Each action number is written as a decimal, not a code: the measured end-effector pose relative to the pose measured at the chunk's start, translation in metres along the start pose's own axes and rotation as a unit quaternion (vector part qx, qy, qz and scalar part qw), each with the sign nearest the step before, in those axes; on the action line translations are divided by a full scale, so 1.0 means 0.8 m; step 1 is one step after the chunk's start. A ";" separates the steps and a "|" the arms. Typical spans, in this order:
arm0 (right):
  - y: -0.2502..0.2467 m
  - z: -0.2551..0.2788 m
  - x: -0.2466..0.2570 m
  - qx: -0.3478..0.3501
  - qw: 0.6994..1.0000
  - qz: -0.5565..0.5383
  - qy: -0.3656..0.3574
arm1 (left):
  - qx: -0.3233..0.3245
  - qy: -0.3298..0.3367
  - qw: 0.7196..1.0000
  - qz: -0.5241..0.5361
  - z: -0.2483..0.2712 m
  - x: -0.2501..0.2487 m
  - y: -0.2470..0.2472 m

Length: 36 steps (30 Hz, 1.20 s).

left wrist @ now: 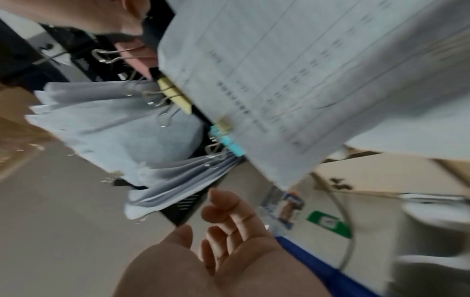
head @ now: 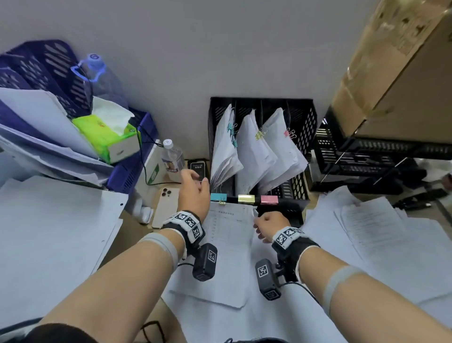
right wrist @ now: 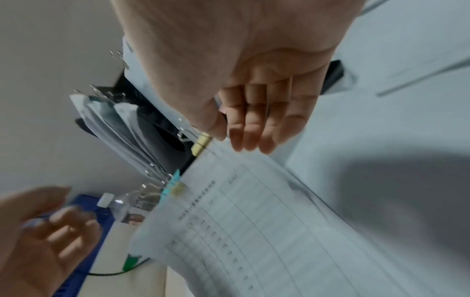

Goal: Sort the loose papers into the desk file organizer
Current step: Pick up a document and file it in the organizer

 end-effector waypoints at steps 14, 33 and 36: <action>0.069 0.003 -0.050 0.053 0.995 -0.059 0.053 | 0.161 -0.217 0.961 -0.052 0.049 0.162 -0.004; 0.022 0.030 -0.055 -0.042 0.986 -0.163 -0.011 | 0.305 -0.129 0.930 -0.162 0.054 0.125 0.003; 0.006 0.038 -0.056 -0.053 0.981 -0.187 -0.004 | 0.338 -0.106 0.920 -0.165 0.058 0.102 0.007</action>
Point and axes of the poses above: each hand's wrist, its own z-axis away from the middle knuckle, its own y-axis out of the palm, x = y × z, the point moved 6 cm from there along -z, towards the middle knuckle, and after that the axes turned 7 degrees about -y, right-handed, at the moved point
